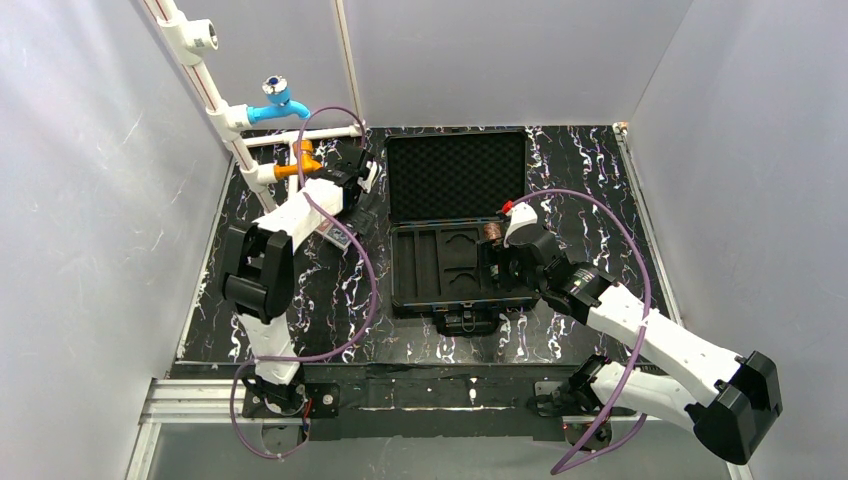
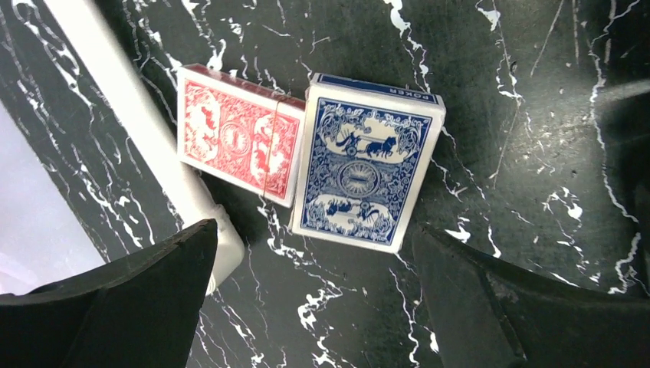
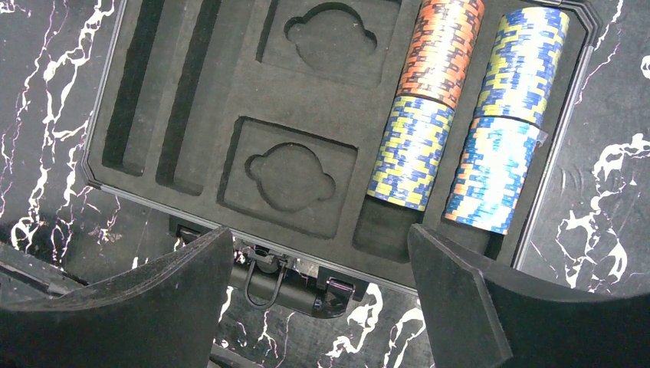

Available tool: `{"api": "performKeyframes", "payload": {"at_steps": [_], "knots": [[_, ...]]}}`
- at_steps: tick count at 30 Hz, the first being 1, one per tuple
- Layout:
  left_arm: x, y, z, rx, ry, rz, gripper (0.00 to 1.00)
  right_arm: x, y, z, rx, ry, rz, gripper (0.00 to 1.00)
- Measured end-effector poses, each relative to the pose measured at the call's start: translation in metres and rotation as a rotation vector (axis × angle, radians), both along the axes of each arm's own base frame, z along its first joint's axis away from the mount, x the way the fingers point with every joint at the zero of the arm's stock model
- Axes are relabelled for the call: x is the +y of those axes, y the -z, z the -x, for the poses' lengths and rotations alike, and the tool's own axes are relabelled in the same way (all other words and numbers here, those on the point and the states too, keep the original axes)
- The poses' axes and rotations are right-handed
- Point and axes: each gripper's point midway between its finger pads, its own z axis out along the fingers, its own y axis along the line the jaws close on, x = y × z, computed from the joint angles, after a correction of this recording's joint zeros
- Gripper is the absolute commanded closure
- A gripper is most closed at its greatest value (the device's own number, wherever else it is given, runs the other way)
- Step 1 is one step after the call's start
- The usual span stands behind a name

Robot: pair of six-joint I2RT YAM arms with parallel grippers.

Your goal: Pack up texas hold em set

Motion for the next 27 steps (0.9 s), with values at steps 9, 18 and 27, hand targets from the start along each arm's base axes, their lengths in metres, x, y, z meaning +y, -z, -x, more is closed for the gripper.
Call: {"api": "performKeyframes", "payload": {"at_steps": [9,18,27], "knots": [[-0.005,0.028,0.003,0.118,0.074,0.028,0.03,0.0,-0.001,0.0,-0.006,-0.004,0.001,0.07],[-0.005,0.041,0.001,0.154,0.096,0.018,0.06,0.002,0.001,0.001,0.005,-0.019,0.002,0.07],[0.003,0.058,0.0,0.166,0.077,0.016,0.13,0.004,0.007,0.003,0.026,-0.033,0.012,0.07]]}}
